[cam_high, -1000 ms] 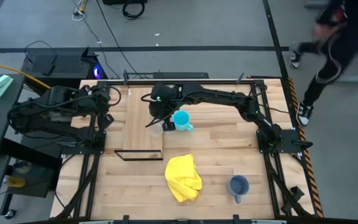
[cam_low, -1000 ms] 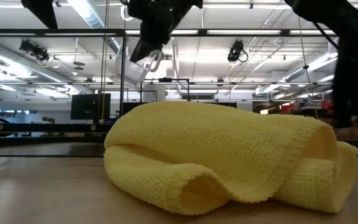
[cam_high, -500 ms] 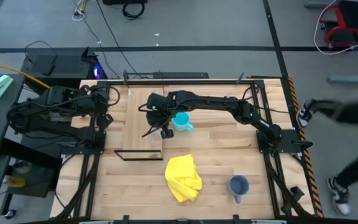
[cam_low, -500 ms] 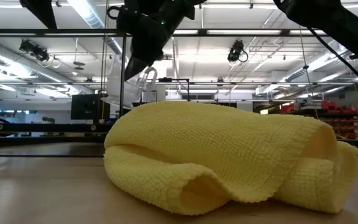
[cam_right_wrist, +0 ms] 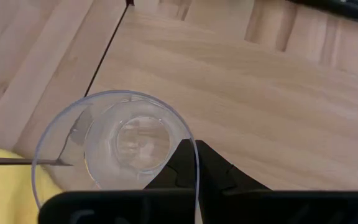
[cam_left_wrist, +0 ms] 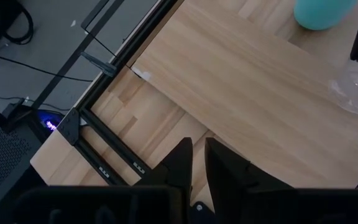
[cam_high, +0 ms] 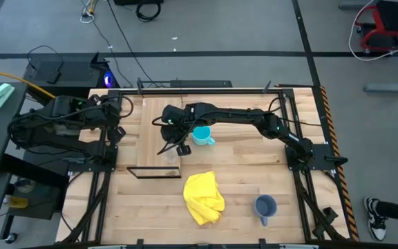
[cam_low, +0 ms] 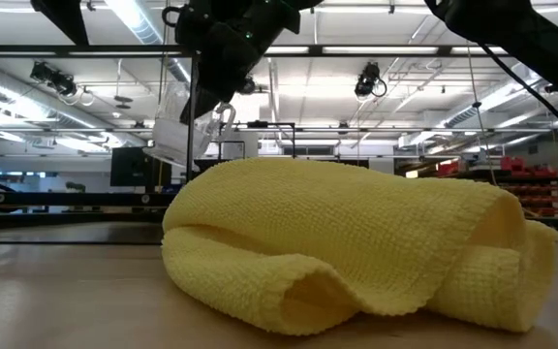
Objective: Stack small to large cups/mugs on shelf
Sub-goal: Put the transparent mug on the shelf
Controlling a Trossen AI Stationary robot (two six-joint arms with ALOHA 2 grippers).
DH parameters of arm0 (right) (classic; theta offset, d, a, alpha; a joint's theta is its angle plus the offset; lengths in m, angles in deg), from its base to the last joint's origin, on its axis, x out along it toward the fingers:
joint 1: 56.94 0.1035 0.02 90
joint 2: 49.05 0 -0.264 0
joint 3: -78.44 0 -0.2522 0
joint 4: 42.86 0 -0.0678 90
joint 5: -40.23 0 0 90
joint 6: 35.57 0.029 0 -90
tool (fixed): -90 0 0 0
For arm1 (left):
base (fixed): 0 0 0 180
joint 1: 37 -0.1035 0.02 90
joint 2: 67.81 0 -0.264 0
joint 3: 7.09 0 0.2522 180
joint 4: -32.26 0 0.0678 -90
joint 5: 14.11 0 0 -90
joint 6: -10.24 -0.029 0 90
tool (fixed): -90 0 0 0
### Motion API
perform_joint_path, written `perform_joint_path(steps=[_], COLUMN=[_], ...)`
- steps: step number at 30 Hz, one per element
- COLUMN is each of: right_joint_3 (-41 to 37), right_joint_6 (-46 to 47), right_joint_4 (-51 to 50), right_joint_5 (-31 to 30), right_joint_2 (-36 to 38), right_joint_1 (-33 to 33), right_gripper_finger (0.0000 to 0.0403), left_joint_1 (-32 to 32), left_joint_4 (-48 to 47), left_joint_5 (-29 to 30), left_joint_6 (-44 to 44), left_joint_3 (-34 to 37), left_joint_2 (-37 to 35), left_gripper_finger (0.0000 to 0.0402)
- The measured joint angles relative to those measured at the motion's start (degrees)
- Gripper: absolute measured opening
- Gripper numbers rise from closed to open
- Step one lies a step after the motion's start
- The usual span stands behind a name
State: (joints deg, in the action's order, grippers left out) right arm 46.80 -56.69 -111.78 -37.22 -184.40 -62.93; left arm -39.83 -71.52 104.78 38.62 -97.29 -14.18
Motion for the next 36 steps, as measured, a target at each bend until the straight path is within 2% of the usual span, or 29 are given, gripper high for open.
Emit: perform_joint_path(steps=[13, 23, 36], right_joint_3=[-0.13, -0.13, -0.13], right_joint_6=[0.44, 0.56, 2.97], right_joint_4=[1.59, 3.29, 4.53], right_joint_5=[0.4, -0.52, -2.63], right_joint_2=[-3.1, -3.06, -3.06], right_joint_1=[-2.37, -2.57, -2.49], right_gripper_finger=[0.0, 0.0022, 0.0031], left_joint_1=[0.02, 0.02, 0.02], left_joint_4=[0.07, 0.09, 0.11], left_joint_5=[-0.03, -0.02, -0.02], left_joint_6=[-0.31, -0.51, -0.55], left_joint_3=[0.0, 0.0, 0.0], left_joint_2=[0.0, -0.02, -0.02], left_gripper_finger=[0.0046, 0.0044, 0.0039])
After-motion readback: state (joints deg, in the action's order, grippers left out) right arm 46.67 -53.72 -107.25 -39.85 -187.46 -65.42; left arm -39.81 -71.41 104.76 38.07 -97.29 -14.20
